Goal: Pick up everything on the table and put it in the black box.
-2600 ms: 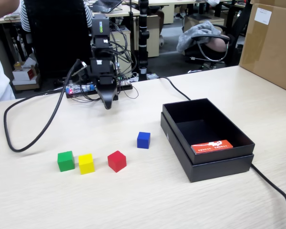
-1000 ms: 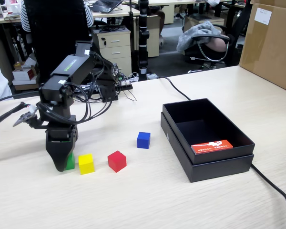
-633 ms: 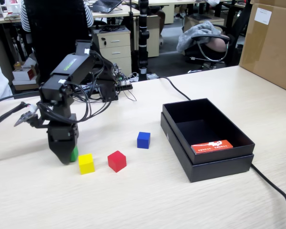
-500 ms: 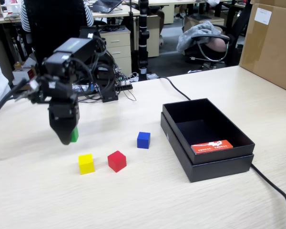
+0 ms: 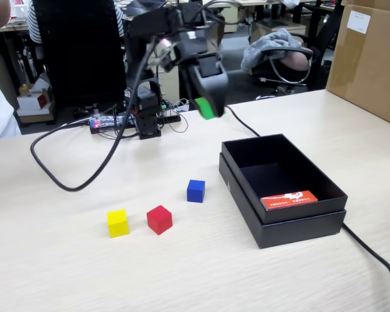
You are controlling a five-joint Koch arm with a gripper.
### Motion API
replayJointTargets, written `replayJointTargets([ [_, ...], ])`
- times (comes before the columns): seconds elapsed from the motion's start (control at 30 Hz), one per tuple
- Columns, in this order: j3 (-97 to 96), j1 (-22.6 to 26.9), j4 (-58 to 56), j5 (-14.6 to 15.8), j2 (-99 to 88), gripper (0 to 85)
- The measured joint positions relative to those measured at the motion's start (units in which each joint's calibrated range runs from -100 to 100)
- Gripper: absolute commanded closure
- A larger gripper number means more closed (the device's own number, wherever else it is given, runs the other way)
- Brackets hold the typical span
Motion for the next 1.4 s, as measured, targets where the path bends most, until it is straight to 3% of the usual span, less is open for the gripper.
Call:
replayJointTargets([
  [0.4,16.1,2.9,0.2,4.3,39.5,84.5],
  [0.5,16.2,3.1,0.1,5.0,45.3,74.1],
  [0.6,16.2,3.1,0.1,5.4,49.3,71.0],
  [0.63,16.2,3.1,0.0,5.4,50.2,63.2],
  [0.73,16.3,3.2,-0.1,5.8,52.4,57.5],
  [0.83,16.3,3.2,-0.1,6.2,52.4,57.2],
  [0.93,16.2,3.2,-0.1,6.6,51.3,47.1],
  [1.0,15.9,3.2,-0.2,6.7,48.0,45.0],
  [1.3,13.1,0.0,-2.7,6.8,15.7,44.4],
  [1.4,10.6,-3.0,-2.9,5.1,6.5,38.7],
])
